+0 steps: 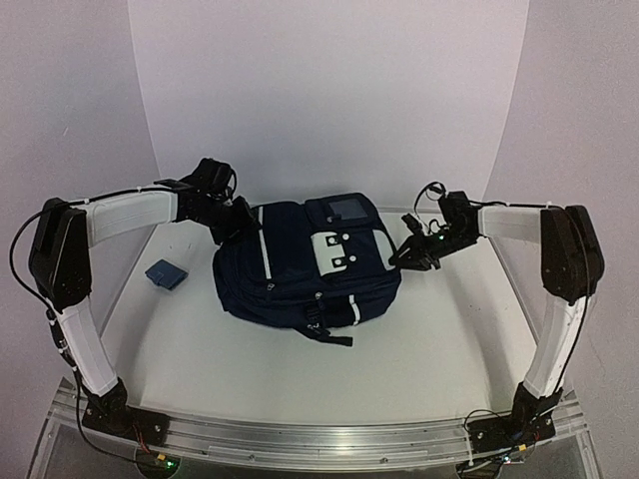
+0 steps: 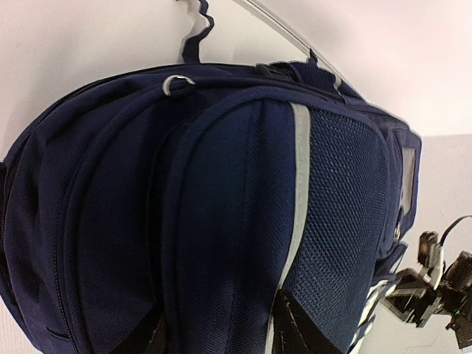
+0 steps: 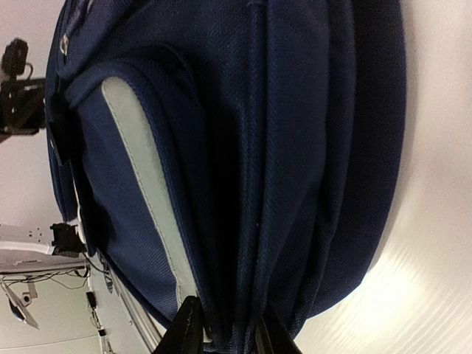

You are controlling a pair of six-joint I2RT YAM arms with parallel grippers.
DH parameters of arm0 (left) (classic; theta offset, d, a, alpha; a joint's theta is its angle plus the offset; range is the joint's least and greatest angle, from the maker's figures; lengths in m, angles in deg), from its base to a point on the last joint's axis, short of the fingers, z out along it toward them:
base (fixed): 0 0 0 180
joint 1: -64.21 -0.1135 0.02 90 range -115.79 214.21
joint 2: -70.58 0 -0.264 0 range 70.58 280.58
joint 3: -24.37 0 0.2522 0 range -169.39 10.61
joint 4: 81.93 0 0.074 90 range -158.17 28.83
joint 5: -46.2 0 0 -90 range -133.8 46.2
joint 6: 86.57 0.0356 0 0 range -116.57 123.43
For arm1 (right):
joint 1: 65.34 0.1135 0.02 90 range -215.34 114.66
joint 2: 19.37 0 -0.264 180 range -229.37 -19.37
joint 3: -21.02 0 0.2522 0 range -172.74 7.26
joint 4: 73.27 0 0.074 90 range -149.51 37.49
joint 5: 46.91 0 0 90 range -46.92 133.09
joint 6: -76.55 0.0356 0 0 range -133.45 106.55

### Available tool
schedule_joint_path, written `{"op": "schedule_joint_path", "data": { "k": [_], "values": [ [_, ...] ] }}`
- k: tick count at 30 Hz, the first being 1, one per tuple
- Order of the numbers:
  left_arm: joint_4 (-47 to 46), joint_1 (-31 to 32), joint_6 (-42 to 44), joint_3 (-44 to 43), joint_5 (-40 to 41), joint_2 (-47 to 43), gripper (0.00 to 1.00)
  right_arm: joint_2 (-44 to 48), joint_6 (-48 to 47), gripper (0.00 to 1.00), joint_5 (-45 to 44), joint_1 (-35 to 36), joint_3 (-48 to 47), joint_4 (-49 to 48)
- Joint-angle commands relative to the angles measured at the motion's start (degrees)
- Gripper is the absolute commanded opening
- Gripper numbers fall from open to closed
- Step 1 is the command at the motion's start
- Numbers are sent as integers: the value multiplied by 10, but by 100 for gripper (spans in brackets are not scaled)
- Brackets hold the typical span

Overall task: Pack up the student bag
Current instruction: Adjust the student bag at the center of the board.

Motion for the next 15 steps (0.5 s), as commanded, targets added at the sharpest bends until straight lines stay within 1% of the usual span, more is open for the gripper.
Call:
{"op": "schedule_joint_path", "data": {
  "k": [1,2,3,4,5,6,7,9,10,11,13,15],
  "values": [
    [31,19,83,-68,-127,43,41,84,0,25,15,33,105,44],
    [45,19,100,-77,-134,48,40,97,-7,27,4,37,114,54],
    [55,17,118,-83,-139,50,41,111,-38,29,-11,42,112,80],
    [64,14,134,-87,-144,51,42,119,-97,33,-39,46,103,126],
    [71,10,142,-85,-148,50,43,121,-137,38,-67,46,97,160],
    [74,5,146,-79,-153,47,45,121,-154,46,-89,44,92,174],
    [72,-1,142,-70,-161,44,46,120,-161,52,-98,40,83,185],
    [71,-7,142,-58,-174,40,48,132,-156,67,-96,26,70,186],
    [75,-8,150,-53,-169,40,49,141,-154,73,-93,24,66,182],
    [82,-8,158,-48,-161,40,51,147,-149,78,-95,24,67,174],
    [93,-9,165,-39,-136,39,52,155,-118,82,-101,24,69,163],
    [98,-14,164,-38,-136,39,52,174,-100,84,-103,23,63,165]
  ]
}}
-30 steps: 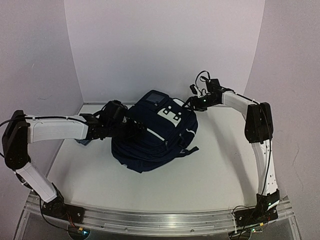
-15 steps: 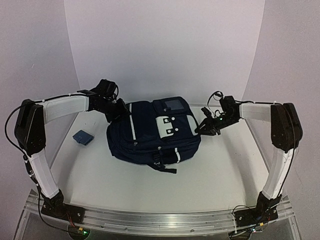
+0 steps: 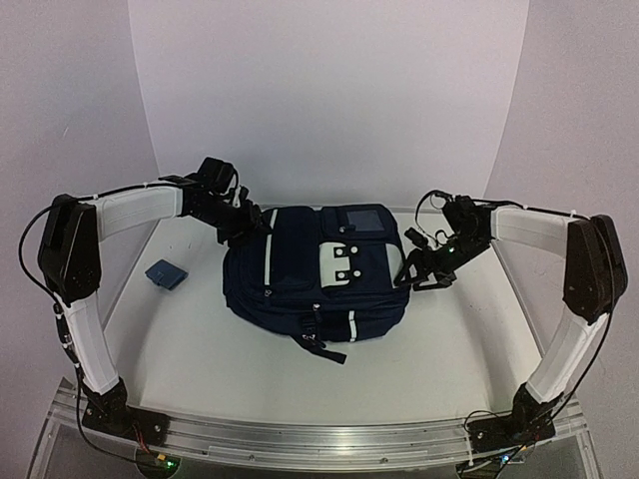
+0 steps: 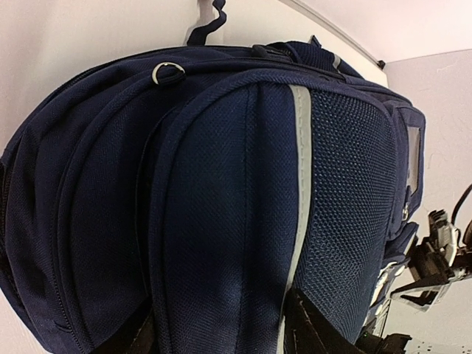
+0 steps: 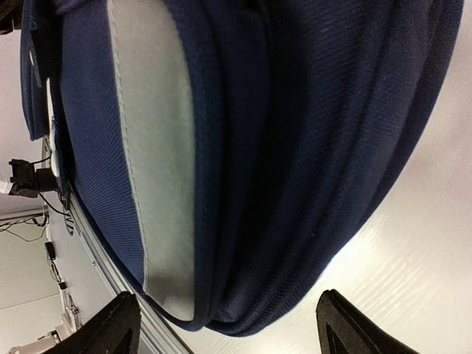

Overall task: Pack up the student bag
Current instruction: Adjust the student bag at the center of the board.

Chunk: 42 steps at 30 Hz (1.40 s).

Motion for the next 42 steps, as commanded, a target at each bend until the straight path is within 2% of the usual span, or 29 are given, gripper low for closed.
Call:
{"op": "schedule_joint_path", "data": {
  "k": [1,3,4,13,16,20,26,29,31,34,38,42],
  "values": [
    [61,-1,25,5,-19,-3,53,64,16,86,-27,-6,-27,16],
    [68,-1,30,-13,-28,7,54,87,2,96,-37,-7,-42,26],
    [67,-1,34,-22,-33,12,54,91,-6,98,-43,-7,-52,33],
    [46,-2,61,-53,-68,24,56,45,-10,98,-74,-9,-119,76],
    [48,-1,54,-52,-83,12,65,39,-12,98,-67,-9,-128,75],
    [24,-1,12,1,-74,-49,79,28,-9,98,-54,-9,-128,55],
    [66,7,-11,75,-49,-115,88,9,29,98,-34,-11,-109,49],
    [55,11,-15,103,-39,-139,90,34,73,98,-58,-21,-88,38],
    [72,12,-2,84,-35,-129,90,45,91,98,-36,-26,-72,22],
    [99,19,22,44,-40,-88,90,59,94,98,15,-26,-43,5],
    [86,30,23,33,-54,-65,90,55,82,98,-14,-26,-34,0],
    [77,31,30,31,-60,-57,88,37,69,98,-3,-26,-56,-1]
  ]
}}
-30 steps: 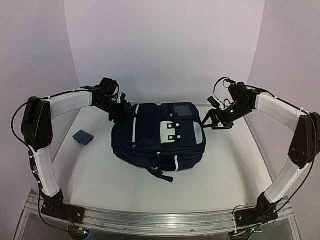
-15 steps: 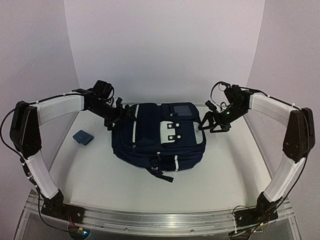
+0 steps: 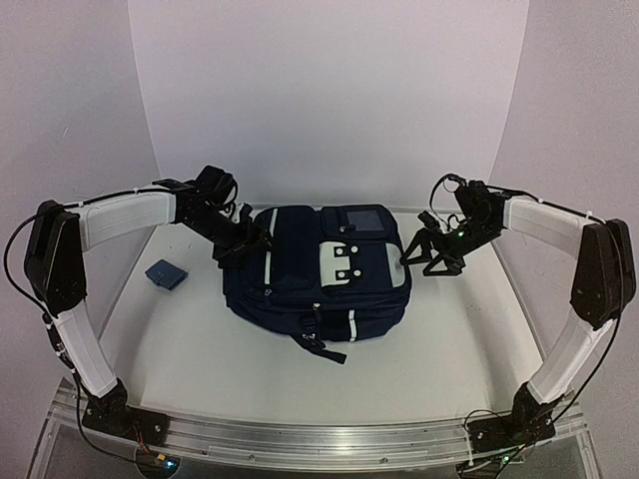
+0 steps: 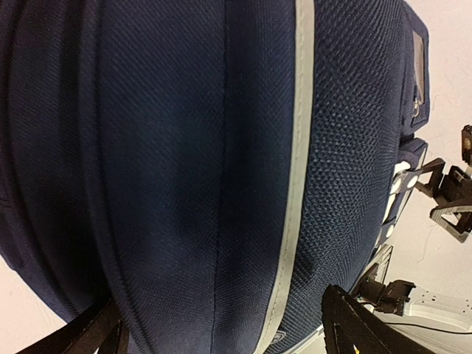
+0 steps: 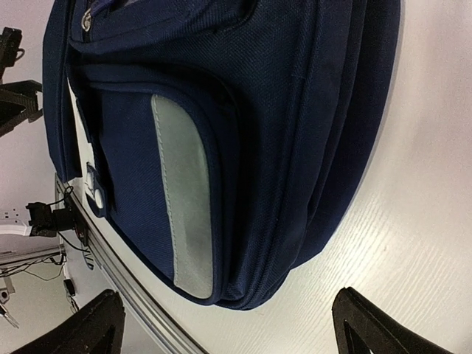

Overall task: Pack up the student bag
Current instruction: Adjust the student bag at the center of the board.

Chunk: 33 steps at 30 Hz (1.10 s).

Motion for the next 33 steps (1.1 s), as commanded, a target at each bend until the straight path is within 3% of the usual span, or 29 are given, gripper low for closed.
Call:
{"op": "schedule_joint_path", "data": {
  "k": [1,14,20,27,30,32,33],
  "values": [
    [-2,5,21,-26,-12,10,87,-7,-10,98,20,1,-27,-17],
    [-60,12,-21,4,-20,-6,70,-81,-25,98,22,20,-87,-24],
    [-66,16,-7,-40,-31,49,55,-115,-27,76,66,29,-73,-27],
    [-39,33,30,-157,-34,141,37,-26,-5,32,81,67,60,-47],
    [-46,40,23,-161,-33,145,31,16,5,26,79,74,110,-55],
    [-42,47,23,-156,-9,132,33,35,11,25,76,74,129,-60],
    [-44,49,19,-150,7,117,39,44,14,24,75,74,133,-64]
  ]
}}
